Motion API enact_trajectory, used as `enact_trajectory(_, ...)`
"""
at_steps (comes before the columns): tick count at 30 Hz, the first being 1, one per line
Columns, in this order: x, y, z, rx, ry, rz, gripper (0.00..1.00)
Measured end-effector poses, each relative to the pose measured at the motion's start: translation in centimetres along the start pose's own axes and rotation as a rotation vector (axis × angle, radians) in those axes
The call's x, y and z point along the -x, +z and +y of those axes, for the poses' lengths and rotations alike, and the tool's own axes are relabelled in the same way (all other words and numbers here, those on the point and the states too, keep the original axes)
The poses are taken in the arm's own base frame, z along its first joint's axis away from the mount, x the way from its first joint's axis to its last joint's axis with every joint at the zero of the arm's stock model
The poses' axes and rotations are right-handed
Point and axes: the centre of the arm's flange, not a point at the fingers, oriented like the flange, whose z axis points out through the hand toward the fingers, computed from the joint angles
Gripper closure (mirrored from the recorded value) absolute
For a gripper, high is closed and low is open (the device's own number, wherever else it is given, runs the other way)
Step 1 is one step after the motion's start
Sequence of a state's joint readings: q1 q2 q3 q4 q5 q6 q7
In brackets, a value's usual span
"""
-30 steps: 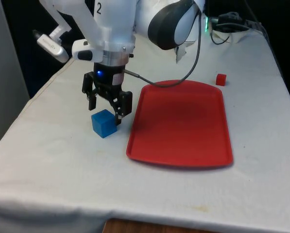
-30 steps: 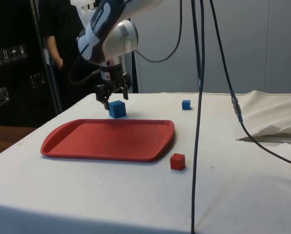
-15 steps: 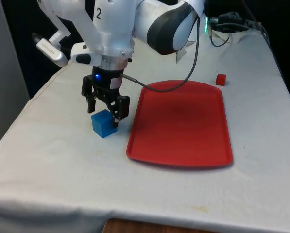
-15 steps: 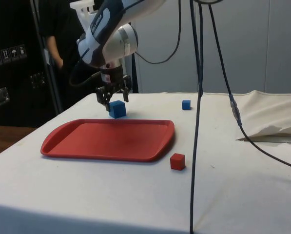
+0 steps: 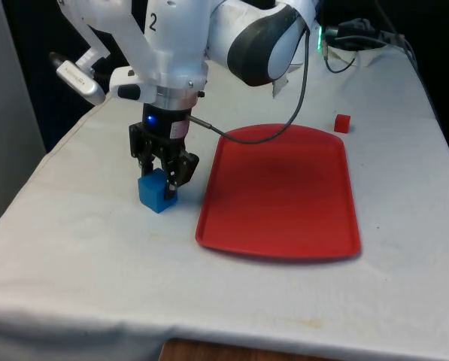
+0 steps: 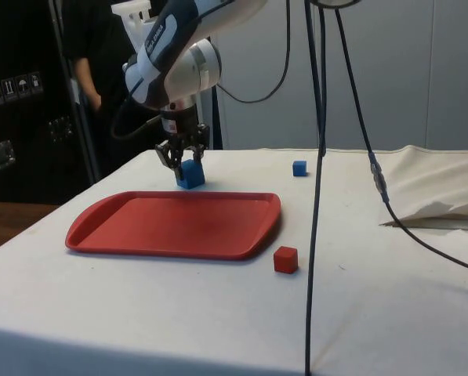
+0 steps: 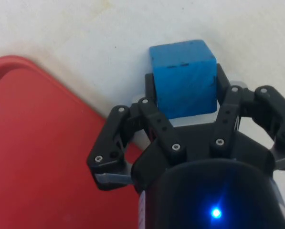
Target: Pick up the largest block and place it onto the tray.
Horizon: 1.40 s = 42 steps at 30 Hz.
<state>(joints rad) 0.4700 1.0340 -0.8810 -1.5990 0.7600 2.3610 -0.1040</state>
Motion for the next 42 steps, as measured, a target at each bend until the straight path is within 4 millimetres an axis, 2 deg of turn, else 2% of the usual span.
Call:
enact_trajectory(15, -0.2, -0.5, 0.3, 0.005, 0.003, 0.005, 0.99)
enact_trajectory(42, -1.7, -9.4, 2.4, -0.01, 0.016, 0.038, 0.99)
